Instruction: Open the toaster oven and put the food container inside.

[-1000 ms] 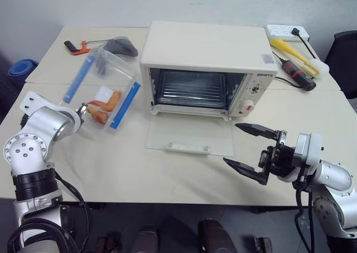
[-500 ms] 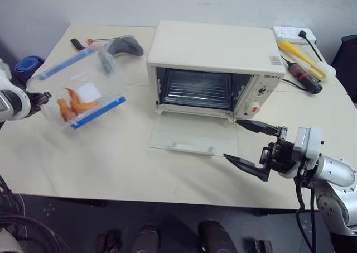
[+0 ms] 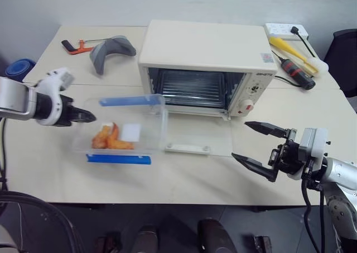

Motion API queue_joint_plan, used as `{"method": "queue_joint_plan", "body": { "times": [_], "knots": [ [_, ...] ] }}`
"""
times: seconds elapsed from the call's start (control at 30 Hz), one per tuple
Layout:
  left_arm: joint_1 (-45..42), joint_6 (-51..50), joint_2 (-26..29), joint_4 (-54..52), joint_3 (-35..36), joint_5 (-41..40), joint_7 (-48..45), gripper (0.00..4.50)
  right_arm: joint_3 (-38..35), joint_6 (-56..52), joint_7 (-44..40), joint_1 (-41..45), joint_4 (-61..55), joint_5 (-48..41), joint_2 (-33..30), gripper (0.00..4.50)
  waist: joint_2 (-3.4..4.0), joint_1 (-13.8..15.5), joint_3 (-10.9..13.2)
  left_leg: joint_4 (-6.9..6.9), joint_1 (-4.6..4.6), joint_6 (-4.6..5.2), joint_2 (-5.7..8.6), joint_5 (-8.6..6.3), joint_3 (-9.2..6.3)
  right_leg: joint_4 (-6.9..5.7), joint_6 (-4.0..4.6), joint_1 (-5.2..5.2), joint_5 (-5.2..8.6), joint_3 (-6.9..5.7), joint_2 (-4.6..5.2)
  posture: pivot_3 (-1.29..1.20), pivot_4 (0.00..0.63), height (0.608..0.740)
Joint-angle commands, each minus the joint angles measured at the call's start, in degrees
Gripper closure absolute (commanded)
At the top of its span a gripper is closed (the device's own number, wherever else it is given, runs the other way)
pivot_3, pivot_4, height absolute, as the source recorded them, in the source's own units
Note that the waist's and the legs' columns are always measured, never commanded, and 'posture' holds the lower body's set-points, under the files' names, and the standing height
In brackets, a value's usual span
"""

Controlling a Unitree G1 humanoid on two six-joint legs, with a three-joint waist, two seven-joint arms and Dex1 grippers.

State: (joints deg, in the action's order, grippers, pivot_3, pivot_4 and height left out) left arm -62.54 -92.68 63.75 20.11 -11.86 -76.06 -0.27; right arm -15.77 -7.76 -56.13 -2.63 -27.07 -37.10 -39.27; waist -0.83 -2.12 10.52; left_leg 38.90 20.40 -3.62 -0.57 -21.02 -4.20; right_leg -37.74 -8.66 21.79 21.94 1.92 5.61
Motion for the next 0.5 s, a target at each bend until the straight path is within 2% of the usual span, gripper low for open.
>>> {"method": "queue_joint_plan", "body": {
  "times": [0.03,0.13,0.23,0.33,0.5],
  "knots": [
    [-3.9,0.2,-6.3,-0.3,2.9,-2.5,6.1,4.15,-2.3,-0.3,1.5,-0.9,-3.5,-1.1,-0.3,0.00,-0.01,0.5,0.0,0.02,0.00,0.00,0.01,0.00,0.00,0.00,0.00,-0.01,0.00,0.01,0.02,0.00,0.150,0.740],
    [-6.6,0.2,-14.1,2.7,5.2,-2.5,11.9,4.15,-2.6,-0.6,3.0,-2.1,-5.0,-1.1,0.2,0.00,-0.04,0.6,0.0,0.12,0.01,0.01,0.04,-0.01,-0.03,0.03,-0.01,-0.02,0.00,0.01,0.03,0.00,0.150,0.740],
    [-7.8,0.2,-19.3,4.3,5.8,-0.6,16.4,4.15,-3.3,-0.3,3.9,-4.1,-6.3,-0.9,0.8,0.00,-0.04,0.6,0.0,0.10,0.01,0.01,0.05,0.00,-0.02,0.00,-0.01,-0.02,-0.01,0.01,0.03,0.00,0.150,0.740],
    [-9.0,0.2,-24.9,6.2,9.6,4.1,20.1,4.15,-4.2,-0.1,5.1,-6.2,-7.9,-0.8,1.2,0.00,-0.04,0.4,0.0,0.09,0.00,0.01,0.05,0.00,-0.01,-0.06,-0.02,0.00,-0.01,0.01,0.01,0.00,0.150,0.740],
    [-10.6,0.9,-32.6,4.4,13.6,14.5,21.0,4.15,-5.5,-1.2,8.4,-9.0,-11.6,-1.4,1.9,0.00,-0.04,0.8,0.0,0.13,0.00,0.01,0.07,0.00,0.00,-0.08,-0.02,0.02,-0.01,0.03,0.01,0.00,0.150,0.740]
  ]
}}
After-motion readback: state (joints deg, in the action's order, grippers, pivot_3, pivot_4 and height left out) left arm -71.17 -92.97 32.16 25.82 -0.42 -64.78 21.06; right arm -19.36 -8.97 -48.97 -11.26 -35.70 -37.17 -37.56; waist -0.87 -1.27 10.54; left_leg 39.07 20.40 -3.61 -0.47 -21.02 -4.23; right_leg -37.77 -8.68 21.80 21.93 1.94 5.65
